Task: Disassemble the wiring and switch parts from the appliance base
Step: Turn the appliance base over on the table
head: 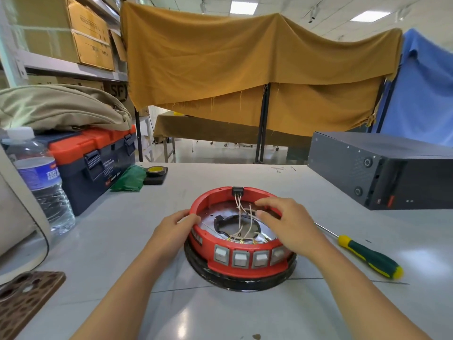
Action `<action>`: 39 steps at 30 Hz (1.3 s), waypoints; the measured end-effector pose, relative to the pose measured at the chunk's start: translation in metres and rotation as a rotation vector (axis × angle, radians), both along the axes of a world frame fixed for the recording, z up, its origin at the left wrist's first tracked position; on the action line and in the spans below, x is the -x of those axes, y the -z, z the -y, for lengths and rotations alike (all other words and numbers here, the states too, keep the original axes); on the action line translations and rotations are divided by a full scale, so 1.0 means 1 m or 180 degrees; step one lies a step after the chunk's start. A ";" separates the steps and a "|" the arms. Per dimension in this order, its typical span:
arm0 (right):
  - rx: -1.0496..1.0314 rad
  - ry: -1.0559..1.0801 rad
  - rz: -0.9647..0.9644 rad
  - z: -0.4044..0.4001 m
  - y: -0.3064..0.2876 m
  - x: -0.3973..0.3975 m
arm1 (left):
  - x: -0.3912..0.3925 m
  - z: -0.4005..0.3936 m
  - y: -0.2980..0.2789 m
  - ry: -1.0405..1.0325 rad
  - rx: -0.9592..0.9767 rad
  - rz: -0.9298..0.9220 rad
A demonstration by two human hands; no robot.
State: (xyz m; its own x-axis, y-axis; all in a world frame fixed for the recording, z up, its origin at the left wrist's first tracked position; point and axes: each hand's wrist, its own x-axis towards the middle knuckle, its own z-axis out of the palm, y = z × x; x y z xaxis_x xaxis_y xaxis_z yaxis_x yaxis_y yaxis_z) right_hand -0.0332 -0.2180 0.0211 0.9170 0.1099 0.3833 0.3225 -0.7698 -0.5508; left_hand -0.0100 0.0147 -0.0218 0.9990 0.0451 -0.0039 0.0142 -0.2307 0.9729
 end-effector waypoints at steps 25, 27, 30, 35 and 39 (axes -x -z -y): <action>0.1204 0.1729 -0.1554 0.140 0.039 -0.016 | -0.003 0.014 0.008 -0.0216 0.0583 0.0387; 0.1328 0.1709 -0.1627 0.140 0.039 -0.017 | -0.002 0.014 0.009 -0.0159 0.0614 0.0383; 0.1414 0.1660 -0.1570 0.140 0.038 -0.016 | -0.001 0.014 0.010 -0.0091 0.0667 0.0354; 0.0800 0.1581 -0.0848 0.139 0.034 -0.013 | 0.001 0.015 0.009 -0.0056 0.0700 0.0344; -0.0812 0.0841 -0.0548 0.126 0.027 -0.014 | 0.000 0.012 0.006 0.0073 0.0512 0.0353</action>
State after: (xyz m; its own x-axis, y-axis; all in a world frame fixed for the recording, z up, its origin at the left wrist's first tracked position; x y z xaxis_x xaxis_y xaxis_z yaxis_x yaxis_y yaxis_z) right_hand -0.0188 -0.3436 -0.0058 0.9542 -0.2170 0.2061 0.0182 -0.6454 -0.7636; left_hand -0.0105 0.0029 -0.0278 0.9944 0.0301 0.1011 -0.0987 -0.0711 0.9926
